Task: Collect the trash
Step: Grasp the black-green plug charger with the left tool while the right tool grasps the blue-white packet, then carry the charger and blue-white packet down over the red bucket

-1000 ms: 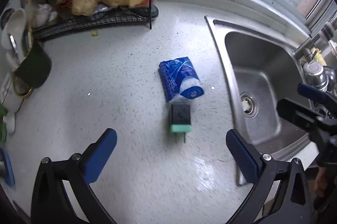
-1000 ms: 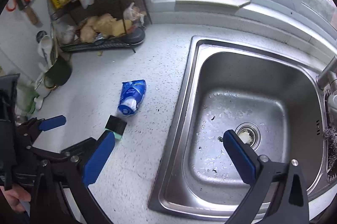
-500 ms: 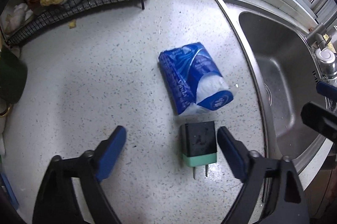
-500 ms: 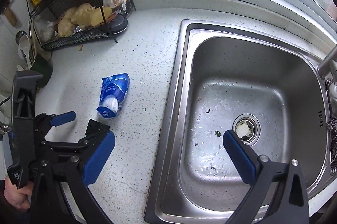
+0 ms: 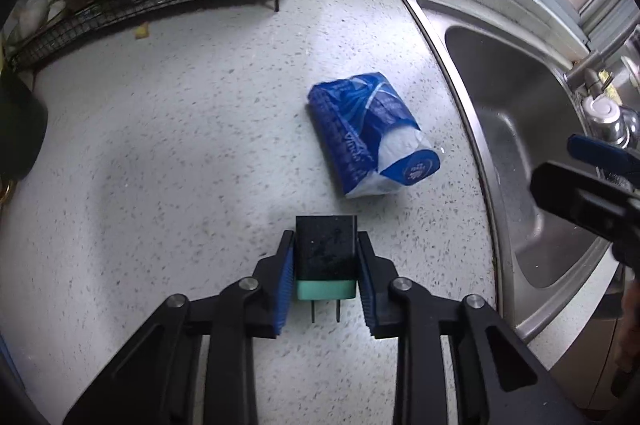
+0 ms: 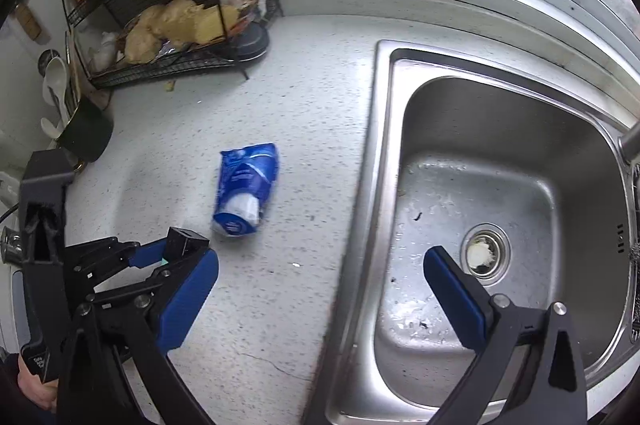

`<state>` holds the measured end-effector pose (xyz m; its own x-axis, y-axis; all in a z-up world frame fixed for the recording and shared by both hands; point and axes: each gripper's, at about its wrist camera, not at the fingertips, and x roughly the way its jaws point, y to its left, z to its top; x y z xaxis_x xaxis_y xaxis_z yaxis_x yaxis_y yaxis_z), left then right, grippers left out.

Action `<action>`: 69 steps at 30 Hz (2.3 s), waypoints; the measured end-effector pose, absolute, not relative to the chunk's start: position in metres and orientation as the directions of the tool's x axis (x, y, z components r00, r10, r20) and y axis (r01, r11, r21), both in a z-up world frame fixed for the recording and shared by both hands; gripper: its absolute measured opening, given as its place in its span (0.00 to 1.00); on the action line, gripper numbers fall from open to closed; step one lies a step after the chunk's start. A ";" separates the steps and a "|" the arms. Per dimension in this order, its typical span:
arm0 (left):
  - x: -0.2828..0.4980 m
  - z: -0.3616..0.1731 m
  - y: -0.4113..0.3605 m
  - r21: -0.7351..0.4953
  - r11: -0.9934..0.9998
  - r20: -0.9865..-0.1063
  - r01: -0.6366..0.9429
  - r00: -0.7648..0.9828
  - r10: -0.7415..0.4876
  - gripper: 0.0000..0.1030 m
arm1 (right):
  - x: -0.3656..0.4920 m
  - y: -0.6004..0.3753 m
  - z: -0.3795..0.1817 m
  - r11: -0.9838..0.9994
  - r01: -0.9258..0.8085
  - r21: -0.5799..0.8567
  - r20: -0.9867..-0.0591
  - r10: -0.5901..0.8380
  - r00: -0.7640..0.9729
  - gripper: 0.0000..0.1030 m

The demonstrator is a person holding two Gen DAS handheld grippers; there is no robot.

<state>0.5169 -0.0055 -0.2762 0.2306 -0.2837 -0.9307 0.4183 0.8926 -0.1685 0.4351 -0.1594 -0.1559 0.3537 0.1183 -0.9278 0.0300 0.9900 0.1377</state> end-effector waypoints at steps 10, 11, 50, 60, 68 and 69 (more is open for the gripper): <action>0.515 -0.245 0.047 -0.199 0.919 -0.915 0.341 0.272 -0.300 0.25 | 0.458 -0.132 -0.161 0.983 -0.021 0.181 -0.928 0.178 0.329 1.00; 0.512 -0.242 0.050 -0.194 0.920 -0.914 0.340 0.278 -0.295 0.25 | 0.462 -0.130 -0.163 0.983 -0.021 0.184 -0.930 0.181 0.321 1.00; 0.490 -0.216 0.082 -0.121 0.960 -0.915 0.253 0.347 -0.207 0.25 | 0.450 -0.107 -0.172 0.958 -0.188 0.218 -0.920 0.266 0.289 0.18; 0.409 -0.182 0.023 -0.098 0.958 -0.894 0.269 0.400 -0.204 0.25 | 0.375 -0.144 -0.115 0.935 -0.266 0.235 -0.879 0.321 0.352 0.18; 0.317 -0.177 -0.030 -0.101 0.963 -0.889 0.249 0.413 -0.200 0.25 | 0.296 -0.181 -0.097 0.916 -0.322 0.239 -0.861 0.353 0.366 0.18; 0.305 -0.177 -0.035 -0.094 0.966 -0.889 0.241 0.416 -0.191 0.25 | 0.283 -0.187 -0.096 0.914 -0.327 0.240 -0.861 0.356 0.364 0.18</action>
